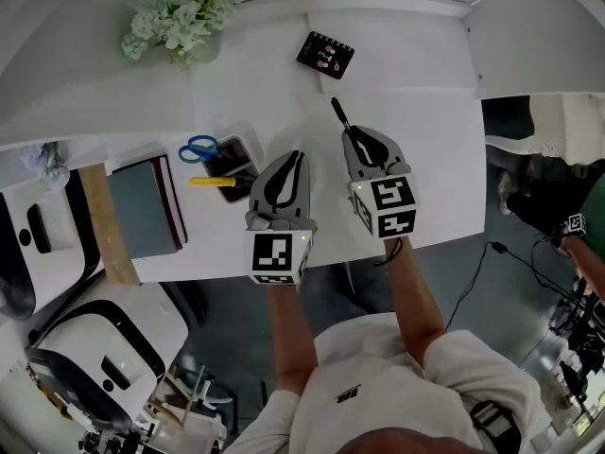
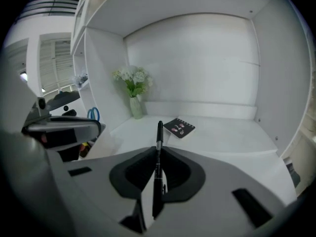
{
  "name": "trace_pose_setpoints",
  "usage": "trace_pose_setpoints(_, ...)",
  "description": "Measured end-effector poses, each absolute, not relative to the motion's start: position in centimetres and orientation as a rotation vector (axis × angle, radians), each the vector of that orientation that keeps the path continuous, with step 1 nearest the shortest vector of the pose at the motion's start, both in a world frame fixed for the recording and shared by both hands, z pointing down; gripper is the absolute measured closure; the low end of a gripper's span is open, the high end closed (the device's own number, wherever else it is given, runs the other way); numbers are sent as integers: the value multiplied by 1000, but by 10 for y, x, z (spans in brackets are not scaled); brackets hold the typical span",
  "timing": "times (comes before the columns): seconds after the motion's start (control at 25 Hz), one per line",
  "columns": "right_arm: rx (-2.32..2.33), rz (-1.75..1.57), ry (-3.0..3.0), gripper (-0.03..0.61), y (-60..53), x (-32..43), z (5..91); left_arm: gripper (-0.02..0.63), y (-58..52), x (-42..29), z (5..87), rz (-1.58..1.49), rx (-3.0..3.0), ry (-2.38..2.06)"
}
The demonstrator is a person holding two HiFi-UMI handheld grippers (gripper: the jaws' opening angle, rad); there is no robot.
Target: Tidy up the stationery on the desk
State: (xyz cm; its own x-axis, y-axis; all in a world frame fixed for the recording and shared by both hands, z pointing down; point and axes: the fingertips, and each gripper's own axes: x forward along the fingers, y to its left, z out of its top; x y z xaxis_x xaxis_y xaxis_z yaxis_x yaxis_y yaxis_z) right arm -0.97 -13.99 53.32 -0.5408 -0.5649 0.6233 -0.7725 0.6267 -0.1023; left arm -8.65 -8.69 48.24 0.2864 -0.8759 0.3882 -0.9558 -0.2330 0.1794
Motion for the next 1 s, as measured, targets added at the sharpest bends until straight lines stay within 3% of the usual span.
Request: trace_pose_setpoints(1.0, 478, 260, -2772, 549, -51, -192, 466, 614, -8, -204, 480, 226, 1841, -1956)
